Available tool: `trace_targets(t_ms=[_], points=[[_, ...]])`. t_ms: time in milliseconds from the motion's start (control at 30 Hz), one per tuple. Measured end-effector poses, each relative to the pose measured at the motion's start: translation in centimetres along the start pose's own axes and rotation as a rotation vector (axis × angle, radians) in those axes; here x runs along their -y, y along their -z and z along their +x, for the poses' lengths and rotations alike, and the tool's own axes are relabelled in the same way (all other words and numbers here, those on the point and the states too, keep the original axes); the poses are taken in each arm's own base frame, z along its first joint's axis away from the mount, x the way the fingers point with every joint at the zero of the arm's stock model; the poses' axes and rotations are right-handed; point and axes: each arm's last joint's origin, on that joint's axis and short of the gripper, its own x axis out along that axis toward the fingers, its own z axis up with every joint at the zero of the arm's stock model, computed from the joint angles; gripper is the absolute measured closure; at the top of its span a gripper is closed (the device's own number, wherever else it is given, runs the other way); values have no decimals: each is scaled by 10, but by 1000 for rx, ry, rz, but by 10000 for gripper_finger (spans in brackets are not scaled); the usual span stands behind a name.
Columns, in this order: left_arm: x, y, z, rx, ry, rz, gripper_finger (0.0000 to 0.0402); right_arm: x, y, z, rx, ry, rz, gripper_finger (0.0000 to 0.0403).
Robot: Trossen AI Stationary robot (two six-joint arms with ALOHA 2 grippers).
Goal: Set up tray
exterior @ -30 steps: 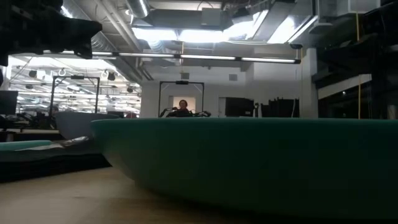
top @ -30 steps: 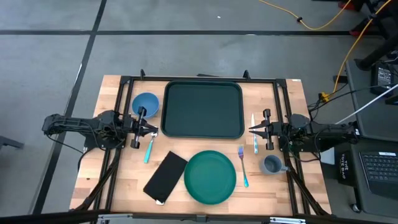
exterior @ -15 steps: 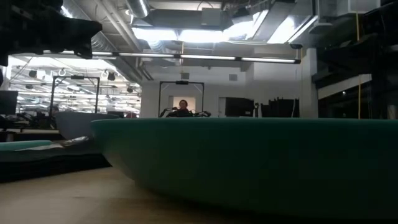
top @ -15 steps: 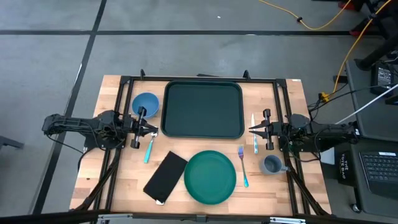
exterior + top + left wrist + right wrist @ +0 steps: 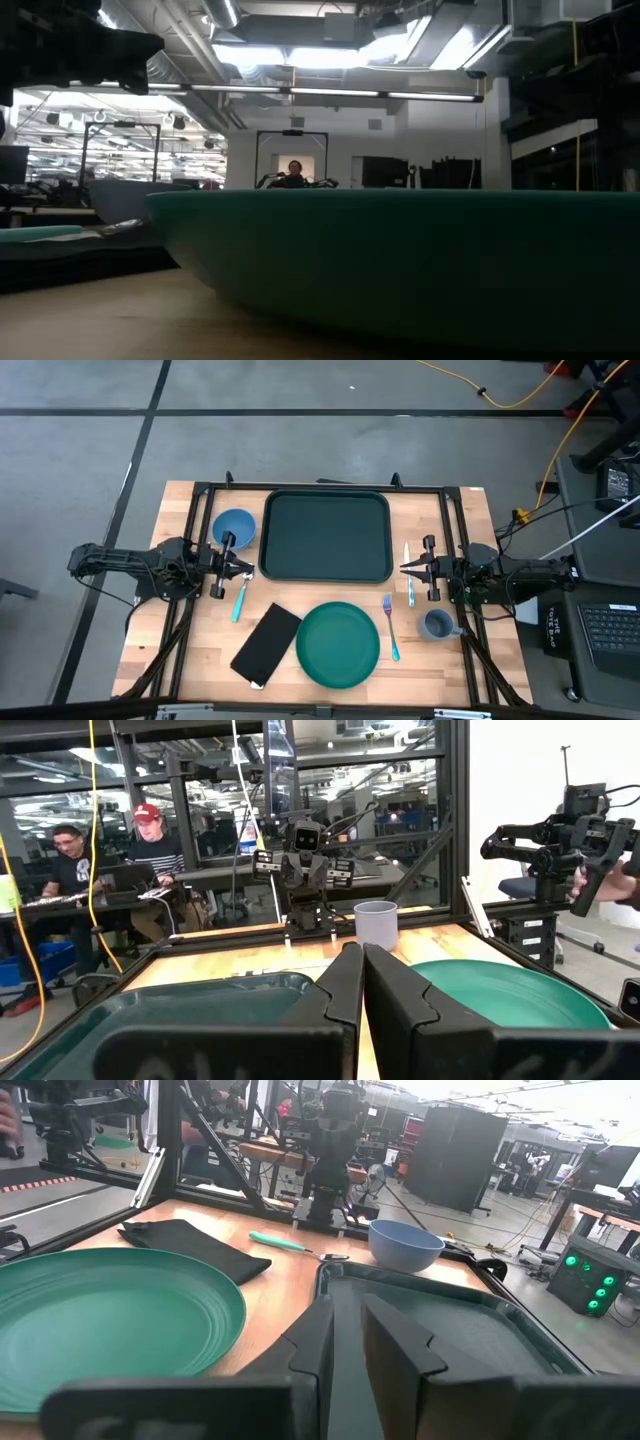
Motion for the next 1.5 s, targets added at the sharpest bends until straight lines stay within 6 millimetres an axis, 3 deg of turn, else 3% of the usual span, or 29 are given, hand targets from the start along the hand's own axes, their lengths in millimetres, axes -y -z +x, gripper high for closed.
trace_targets(t_ms=[767, 933, 1100, 1300, 1500], points=[[0, 0, 0, -1, -10, 0, 395, 1, -1, 0, 8, 18, 2, 343], [-2, 0, 0, -4, -61, -14, 398, 3, -1, 0, 2, 103, 106, 344], [-6, 3, 1, -45, -198, -27, 400, 5, -6, 0, 50, 128, 133, 384], [-8, -6, 9, -74, -242, 7, 400, 7, -7, -1, 58, 202, 159, 397], [-11, -22, 29, -144, -228, 5, 400, 9, -10, -2, 65, 245, 165, 399]])
